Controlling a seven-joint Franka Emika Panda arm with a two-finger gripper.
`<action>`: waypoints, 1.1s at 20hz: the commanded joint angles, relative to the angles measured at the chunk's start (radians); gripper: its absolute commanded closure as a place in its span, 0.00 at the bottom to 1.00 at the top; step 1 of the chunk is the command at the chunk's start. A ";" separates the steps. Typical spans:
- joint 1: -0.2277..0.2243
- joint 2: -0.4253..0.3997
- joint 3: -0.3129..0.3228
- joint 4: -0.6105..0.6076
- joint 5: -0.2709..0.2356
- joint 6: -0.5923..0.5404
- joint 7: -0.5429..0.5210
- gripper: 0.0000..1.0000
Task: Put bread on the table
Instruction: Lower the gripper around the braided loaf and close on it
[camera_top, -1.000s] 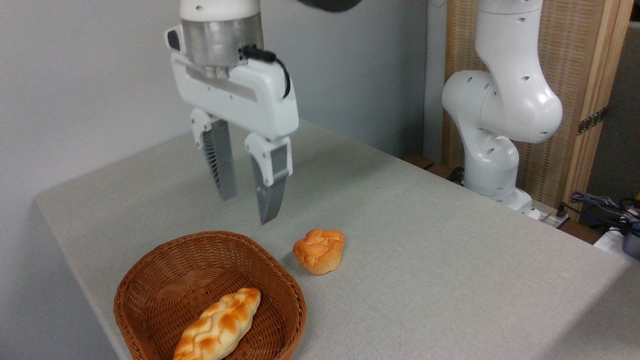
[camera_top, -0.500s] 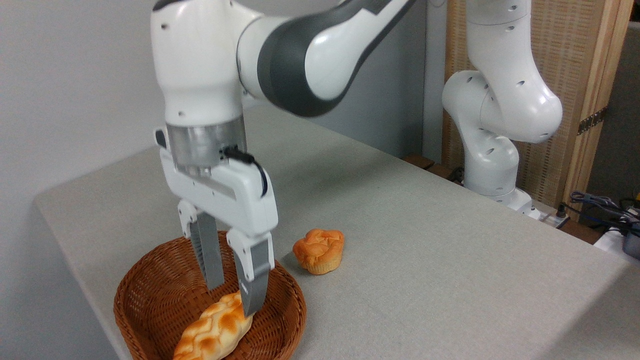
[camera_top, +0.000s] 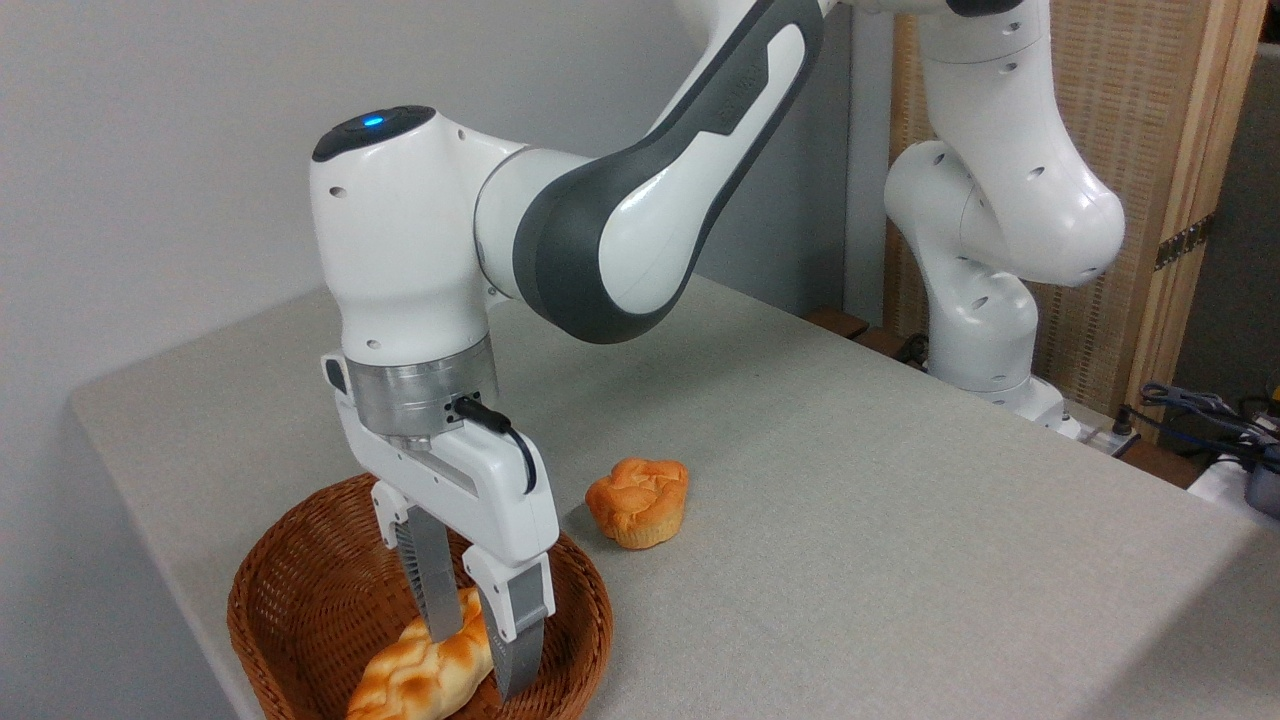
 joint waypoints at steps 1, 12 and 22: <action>-0.006 0.003 0.001 -0.031 0.008 0.053 0.007 0.15; -0.006 0.016 -0.003 -0.034 0.009 0.049 0.021 0.90; -0.006 0.014 -0.002 -0.027 0.008 0.047 0.022 0.95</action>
